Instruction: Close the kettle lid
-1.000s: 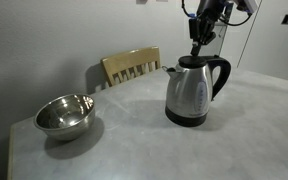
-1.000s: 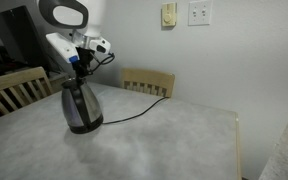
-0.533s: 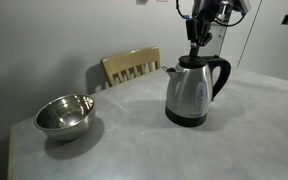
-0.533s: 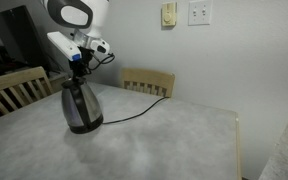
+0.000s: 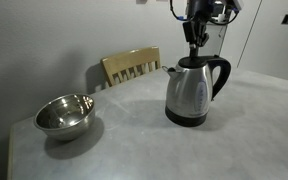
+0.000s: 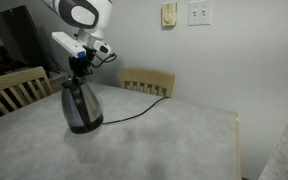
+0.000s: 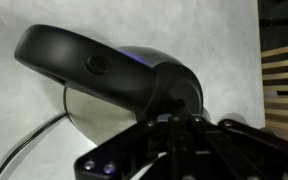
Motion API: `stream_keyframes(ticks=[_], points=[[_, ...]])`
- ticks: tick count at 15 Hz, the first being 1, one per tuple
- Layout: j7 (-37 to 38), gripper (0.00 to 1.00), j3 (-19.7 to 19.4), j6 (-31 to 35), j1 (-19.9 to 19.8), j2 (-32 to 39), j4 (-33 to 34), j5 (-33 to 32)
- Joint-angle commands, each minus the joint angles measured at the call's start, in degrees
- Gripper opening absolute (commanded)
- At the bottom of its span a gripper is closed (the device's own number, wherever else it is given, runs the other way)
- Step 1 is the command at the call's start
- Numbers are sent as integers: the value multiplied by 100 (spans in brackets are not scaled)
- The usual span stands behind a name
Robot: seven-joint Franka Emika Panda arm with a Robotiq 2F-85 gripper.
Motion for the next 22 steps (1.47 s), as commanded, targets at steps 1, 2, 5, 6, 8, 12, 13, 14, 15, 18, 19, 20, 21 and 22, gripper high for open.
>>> stream_keyframes(ticks=[1,2,5,6,8,12,13,14,15,18,19,20,21,22], points=[[208,0,125,-522,27,429,576,-464],[302,0,127,-612,77,485,674,-615],[637,0,117,-869,261,683,1011,-1141],[732,0,119,-955,321,723,1102,-1306],[842,0,113,-1051,449,801,1262,-1645],[765,0,117,-972,612,833,1338,-2197],[671,0,126,-913,616,839,1329,-2281],[596,0,138,-916,607,842,1324,-2328],[494,0,158,-942,575,869,1343,-2336],[-25,0,289,-1160,410,936,1442,-2089],[-375,0,376,-1332,284,996,1528,-1885],[-615,0,414,-1413,217,1044,1581,-1804],[-825,0,456,-1589,145,1114,1674,-1713],[-1039,0,492,-1766,80,1198,1790,-1661]])
